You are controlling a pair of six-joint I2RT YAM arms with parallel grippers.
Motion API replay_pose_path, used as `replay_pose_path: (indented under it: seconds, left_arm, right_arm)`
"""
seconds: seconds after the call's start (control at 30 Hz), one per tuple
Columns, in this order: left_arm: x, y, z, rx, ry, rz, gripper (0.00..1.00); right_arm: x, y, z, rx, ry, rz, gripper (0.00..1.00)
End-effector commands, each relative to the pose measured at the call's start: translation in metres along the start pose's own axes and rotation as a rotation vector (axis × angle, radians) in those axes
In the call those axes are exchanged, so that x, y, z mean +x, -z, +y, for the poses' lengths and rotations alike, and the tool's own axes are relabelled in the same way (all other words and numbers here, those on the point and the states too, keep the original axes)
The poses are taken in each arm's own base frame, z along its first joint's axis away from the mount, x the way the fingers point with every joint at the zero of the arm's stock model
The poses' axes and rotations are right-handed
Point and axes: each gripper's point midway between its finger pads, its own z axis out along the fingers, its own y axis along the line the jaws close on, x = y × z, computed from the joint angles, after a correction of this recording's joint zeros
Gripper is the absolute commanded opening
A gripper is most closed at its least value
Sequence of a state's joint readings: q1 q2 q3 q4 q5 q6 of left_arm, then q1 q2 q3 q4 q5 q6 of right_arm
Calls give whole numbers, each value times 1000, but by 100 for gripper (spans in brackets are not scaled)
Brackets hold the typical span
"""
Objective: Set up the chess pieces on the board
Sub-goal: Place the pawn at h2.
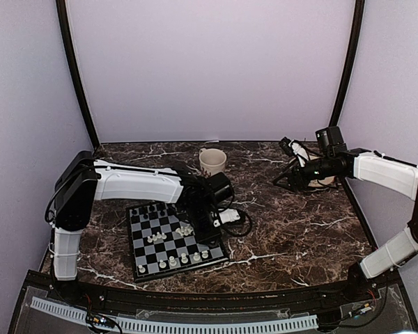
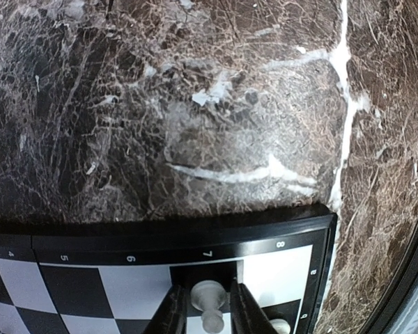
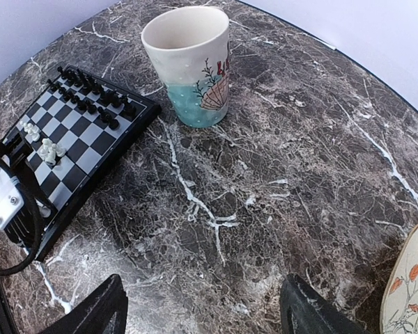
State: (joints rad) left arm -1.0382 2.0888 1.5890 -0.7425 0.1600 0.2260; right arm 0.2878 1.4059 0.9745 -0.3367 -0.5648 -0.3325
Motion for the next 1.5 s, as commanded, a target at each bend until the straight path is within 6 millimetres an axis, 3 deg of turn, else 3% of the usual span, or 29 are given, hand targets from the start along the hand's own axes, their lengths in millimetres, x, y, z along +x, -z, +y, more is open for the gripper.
replay_pose_path:
  seconds: [0.0, 0.17, 0.43, 0.6, 0.7, 0.9, 1.47]
  left_arm:
    - [2, 5, -3, -1, -9, 14, 27]
    - [-9, 18, 2, -41, -6, -32, 31]
    - [-23, 66, 7, -100, 0, -190, 34]
    - [-3, 82, 43, -181, 132, -214, 33]
    - [18, 81, 61, -197, 214, -172, 27]
    - [36, 69, 70, -207, 275, -118, 27]
    - [45, 43, 78, -184, 314, -53, 28]
  right_arm:
    - [-3, -2, 0, -10, 13, -16, 75]
    - [-3, -2, 1, -12, 14, -16, 75]
    - [-1, -4, 0, -18, 10, -8, 75]
    - [-1, -4, 0, -23, 8, -7, 75]
    - [0, -4, 0, -21, 10, -6, 75]
    - [0, -5, 0, -23, 8, -4, 75]
    - [1, -6, 0, -24, 7, 0, 75]
